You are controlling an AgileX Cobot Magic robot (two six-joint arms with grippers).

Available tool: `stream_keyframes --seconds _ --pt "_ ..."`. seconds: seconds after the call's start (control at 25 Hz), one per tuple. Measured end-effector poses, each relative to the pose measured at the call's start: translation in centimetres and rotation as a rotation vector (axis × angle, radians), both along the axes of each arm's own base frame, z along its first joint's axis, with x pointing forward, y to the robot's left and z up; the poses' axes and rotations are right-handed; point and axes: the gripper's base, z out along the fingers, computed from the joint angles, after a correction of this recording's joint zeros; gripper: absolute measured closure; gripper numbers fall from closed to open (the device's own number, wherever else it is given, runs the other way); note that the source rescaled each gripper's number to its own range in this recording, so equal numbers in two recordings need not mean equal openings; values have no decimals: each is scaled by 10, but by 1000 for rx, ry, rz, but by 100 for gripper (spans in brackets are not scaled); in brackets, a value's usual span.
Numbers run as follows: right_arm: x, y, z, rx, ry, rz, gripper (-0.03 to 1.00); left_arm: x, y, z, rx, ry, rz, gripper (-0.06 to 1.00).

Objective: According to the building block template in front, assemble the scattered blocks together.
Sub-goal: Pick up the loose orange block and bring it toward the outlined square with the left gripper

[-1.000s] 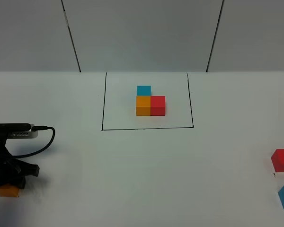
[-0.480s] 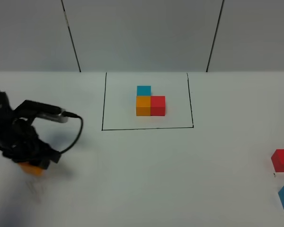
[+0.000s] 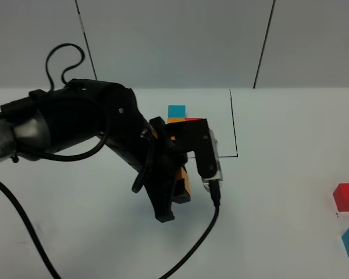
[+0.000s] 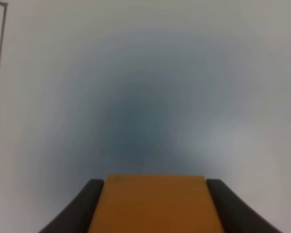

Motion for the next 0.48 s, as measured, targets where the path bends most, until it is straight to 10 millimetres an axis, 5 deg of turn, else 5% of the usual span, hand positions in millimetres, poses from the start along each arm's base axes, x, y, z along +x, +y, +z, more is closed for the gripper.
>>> stream_keyframes --seconds 0.48 --pt "0 0 0 0 0 0 96 8 -2 -56 259 148 -44 94"
